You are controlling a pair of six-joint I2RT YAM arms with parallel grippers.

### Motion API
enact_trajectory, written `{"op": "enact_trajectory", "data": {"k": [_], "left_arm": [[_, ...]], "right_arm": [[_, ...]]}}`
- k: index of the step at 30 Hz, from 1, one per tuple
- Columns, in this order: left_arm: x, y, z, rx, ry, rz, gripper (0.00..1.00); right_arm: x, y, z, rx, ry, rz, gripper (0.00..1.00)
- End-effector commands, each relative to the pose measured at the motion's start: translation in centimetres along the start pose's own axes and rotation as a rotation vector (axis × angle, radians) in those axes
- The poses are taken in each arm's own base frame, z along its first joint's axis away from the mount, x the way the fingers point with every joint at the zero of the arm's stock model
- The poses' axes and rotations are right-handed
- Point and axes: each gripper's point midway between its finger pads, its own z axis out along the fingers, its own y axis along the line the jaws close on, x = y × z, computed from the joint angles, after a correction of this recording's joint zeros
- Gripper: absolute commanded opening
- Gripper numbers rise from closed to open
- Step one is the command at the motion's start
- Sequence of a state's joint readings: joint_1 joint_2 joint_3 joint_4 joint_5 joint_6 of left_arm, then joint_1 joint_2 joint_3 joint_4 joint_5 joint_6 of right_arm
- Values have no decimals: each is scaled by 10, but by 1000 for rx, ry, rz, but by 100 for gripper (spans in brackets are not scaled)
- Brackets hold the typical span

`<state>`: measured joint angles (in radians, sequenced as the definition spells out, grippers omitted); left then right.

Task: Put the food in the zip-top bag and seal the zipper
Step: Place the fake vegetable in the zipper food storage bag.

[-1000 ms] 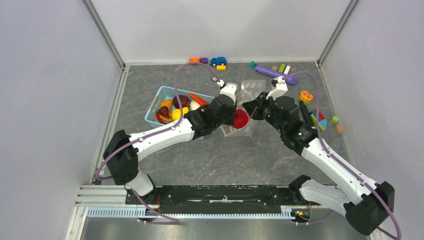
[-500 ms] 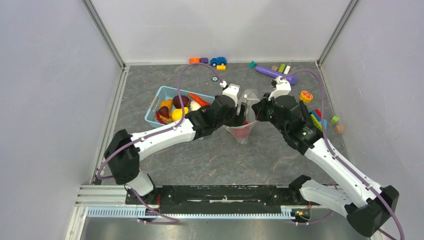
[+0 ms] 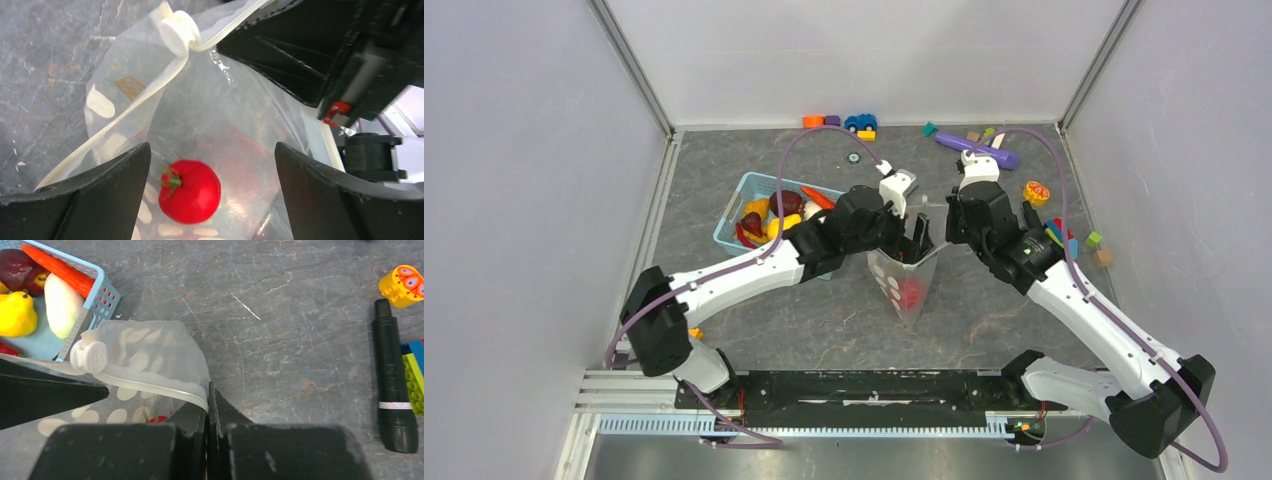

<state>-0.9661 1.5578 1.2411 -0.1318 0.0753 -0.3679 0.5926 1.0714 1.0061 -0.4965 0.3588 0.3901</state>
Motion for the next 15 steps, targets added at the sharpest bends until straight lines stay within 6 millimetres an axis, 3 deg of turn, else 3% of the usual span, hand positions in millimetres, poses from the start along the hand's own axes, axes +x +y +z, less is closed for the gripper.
{"op": "enact_trajectory", "data": {"k": [1, 6, 9, 13, 15], "left_arm": [[-43, -37, -50, 169, -166, 97, 100], [-51, -16, -77, 42, -229, 84, 100], [-51, -12, -87, 15, -242, 73, 100], [-53, -24, -88, 81, -256, 56, 100], [-54, -30, -82, 119, -255, 40, 100]], "right_arm": [[-32, -55, -23, 260, -57, -93, 3], [-31, -76, -33, 325, -39, -134, 5], [-28, -77, -31, 313, -20, -151, 3], [-24, -53, -16, 184, -14, -154, 0], [-25, -31, -7, 71, -27, -145, 0]]}}
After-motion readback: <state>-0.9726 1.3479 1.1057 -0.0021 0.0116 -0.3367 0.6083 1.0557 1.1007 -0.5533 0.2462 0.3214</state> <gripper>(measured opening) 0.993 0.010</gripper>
